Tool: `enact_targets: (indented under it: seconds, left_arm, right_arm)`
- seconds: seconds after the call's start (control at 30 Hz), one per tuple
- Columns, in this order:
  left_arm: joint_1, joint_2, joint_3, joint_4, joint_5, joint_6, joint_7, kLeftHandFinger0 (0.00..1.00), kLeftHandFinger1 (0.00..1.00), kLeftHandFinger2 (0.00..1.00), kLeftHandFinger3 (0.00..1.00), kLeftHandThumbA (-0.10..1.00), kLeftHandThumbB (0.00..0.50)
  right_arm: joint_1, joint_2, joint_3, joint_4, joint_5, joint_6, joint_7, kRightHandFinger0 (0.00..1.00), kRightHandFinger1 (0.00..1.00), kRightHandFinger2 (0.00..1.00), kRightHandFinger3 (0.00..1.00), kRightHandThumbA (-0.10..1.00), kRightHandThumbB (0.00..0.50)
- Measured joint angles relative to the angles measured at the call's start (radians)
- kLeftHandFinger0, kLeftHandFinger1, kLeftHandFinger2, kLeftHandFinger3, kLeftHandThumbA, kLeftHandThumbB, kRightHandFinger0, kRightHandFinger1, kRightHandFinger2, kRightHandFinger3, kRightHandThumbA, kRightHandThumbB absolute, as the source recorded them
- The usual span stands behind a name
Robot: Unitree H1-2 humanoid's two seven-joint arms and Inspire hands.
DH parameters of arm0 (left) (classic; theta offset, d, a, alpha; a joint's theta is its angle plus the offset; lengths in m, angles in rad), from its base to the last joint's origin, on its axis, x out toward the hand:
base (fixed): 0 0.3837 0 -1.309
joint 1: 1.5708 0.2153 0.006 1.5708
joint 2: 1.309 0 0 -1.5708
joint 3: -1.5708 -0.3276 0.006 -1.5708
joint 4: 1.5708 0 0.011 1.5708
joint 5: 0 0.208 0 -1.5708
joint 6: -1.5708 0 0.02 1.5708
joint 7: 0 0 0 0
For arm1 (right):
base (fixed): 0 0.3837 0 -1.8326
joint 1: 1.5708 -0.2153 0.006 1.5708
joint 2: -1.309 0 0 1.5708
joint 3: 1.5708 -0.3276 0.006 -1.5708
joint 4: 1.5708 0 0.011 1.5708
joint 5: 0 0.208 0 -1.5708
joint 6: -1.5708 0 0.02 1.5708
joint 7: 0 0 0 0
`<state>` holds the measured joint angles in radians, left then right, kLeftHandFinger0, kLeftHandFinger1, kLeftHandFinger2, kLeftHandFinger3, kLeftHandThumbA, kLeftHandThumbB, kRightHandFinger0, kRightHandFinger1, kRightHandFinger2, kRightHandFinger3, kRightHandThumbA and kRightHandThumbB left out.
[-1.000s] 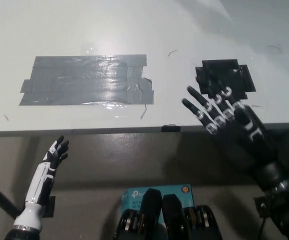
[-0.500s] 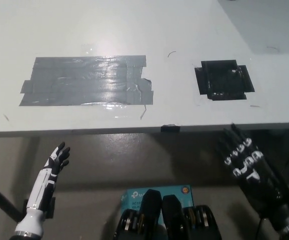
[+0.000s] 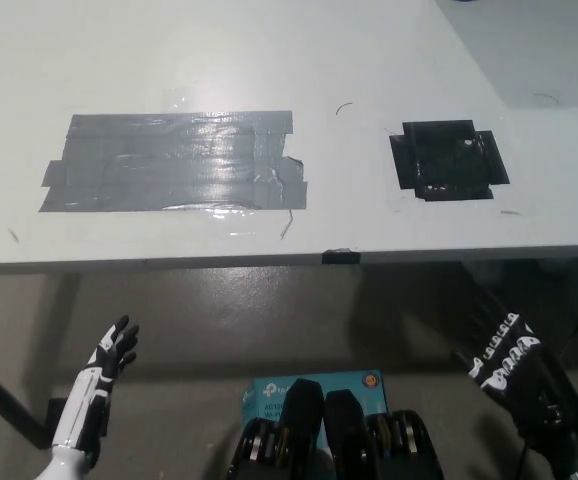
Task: A grey duster is kept infront of the robot in the middle of the table and the robot extends its right arm to grab the duster, picks it up and hands it to a person
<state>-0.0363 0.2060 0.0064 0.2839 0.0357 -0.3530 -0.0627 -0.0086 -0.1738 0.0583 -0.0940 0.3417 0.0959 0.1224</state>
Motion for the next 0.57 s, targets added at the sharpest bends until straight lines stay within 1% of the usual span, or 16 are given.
enact_targets:
  seconds: [0.07, 0.27, 0.47, 0.57]
  left_arm:
    - [0.002, 0.0, 0.0, 0.0, 0.0, 0.0, 0.0, 1.0, 1.0, 1.0, 1.0, 1.0, 0.354]
    - [0.007, -0.003, 0.001, -0.002, -0.001, -0.008, 0.0, 1.0, 1.0, 1.0, 1.0, 1.0, 0.359]
    - [0.008, -0.003, 0.001, -0.01, -0.001, -0.015, 0.0, 1.0, 1.0, 1.0, 1.0, 1.0, 0.383]
    - [0.008, -0.003, 0.001, -0.012, -0.001, -0.015, 0.0, 1.0, 1.0, 1.0, 1.0, 1.0, 0.383]
  right_arm:
    - [0.0, -0.001, 0.003, 0.004, -0.029, -0.021, -0.002, 1.0, 1.0, 1.0, 1.0, 0.96, 0.406]
    - [0.0, -0.008, 0.012, 0.01, -0.163, -0.112, -0.01, 1.0, 1.0, 1.0, 1.0, 0.96, 0.411]
    - [0.0, -0.009, 0.012, 0.013, -0.236, -0.167, -0.01, 1.0, 1.0, 1.0, 1.0, 0.96, 0.417]
    - [-0.001, -0.009, 0.012, 0.017, -0.251, -0.181, -0.01, 1.0, 1.0, 1.0, 1.0, 0.96, 0.418]
